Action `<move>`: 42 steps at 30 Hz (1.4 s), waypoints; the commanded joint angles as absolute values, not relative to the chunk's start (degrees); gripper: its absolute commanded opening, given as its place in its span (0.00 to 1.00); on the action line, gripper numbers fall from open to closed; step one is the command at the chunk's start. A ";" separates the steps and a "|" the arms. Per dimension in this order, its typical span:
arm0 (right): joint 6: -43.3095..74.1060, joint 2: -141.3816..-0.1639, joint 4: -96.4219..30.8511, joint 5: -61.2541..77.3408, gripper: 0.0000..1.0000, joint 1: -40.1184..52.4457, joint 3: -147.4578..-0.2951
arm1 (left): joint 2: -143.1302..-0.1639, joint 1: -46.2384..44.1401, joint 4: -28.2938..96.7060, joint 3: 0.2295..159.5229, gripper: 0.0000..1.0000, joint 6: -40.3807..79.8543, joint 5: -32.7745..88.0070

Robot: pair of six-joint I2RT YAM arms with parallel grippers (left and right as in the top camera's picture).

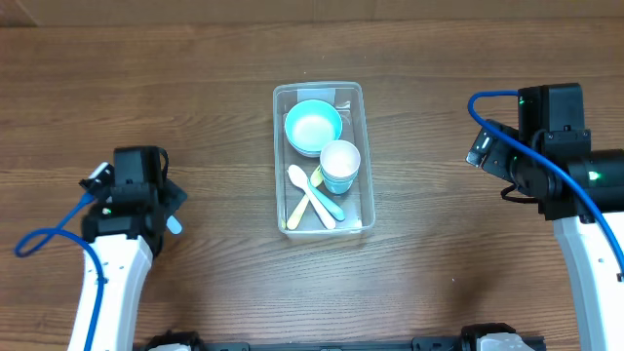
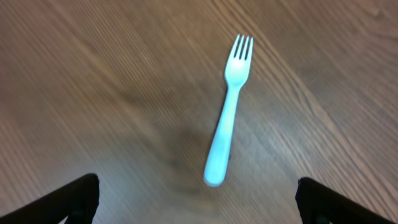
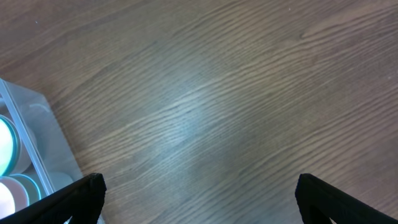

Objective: Pack container
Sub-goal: 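Move the left gripper to the light-blue fork and grasp it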

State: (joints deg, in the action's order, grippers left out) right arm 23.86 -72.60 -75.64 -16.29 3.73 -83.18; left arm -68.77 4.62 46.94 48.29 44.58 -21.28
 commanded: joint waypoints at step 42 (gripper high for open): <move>23.55 -72.31 -75.35 -16.45 1.00 3.51 -83.99 | -92.09 8.10 9.47 34.02 0.49 33.04 -11.18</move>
